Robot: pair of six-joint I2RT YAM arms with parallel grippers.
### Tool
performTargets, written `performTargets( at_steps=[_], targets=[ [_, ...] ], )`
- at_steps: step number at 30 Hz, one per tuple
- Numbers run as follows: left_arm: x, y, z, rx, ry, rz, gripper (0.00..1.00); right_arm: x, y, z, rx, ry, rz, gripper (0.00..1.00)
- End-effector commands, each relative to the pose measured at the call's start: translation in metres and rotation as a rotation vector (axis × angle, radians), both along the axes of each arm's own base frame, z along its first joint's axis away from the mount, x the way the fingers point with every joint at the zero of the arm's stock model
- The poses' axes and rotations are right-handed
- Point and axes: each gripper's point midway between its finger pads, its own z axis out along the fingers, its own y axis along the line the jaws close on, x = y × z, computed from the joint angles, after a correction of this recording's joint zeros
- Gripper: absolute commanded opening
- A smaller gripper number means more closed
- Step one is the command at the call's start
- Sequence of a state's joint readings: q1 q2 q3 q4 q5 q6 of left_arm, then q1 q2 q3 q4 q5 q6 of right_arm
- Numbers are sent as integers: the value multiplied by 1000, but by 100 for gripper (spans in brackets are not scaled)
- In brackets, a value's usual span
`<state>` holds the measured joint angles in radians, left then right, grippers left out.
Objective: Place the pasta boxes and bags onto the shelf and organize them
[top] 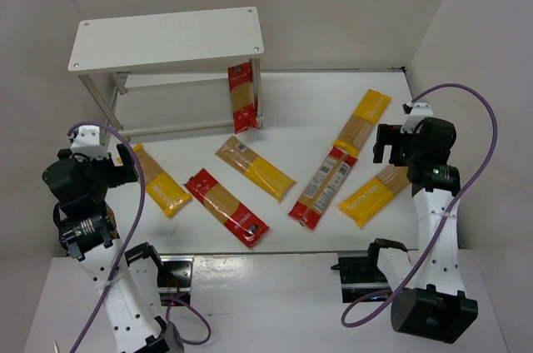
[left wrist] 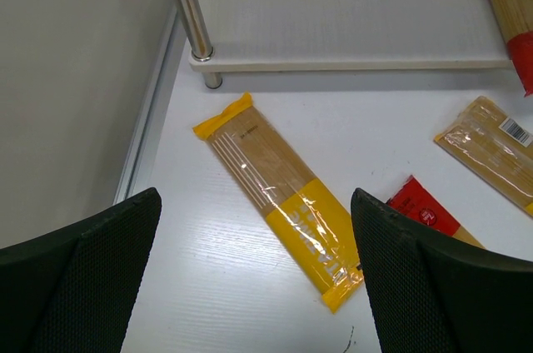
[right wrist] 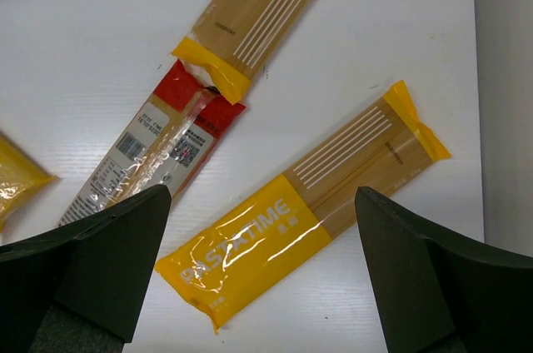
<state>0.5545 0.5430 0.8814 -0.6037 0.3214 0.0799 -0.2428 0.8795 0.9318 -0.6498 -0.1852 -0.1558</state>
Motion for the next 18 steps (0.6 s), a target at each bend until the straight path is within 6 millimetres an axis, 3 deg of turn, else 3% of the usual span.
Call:
performTargets(
  at_steps=[1,18],
  targets=[
    [-1,-3,15,37,-44,-25,100,5,-1,10,-13,-46,14,100],
    [-2,-4,17,42,-52,-25,100,5,-1,10,-13,-46,14,100]
  ],
)
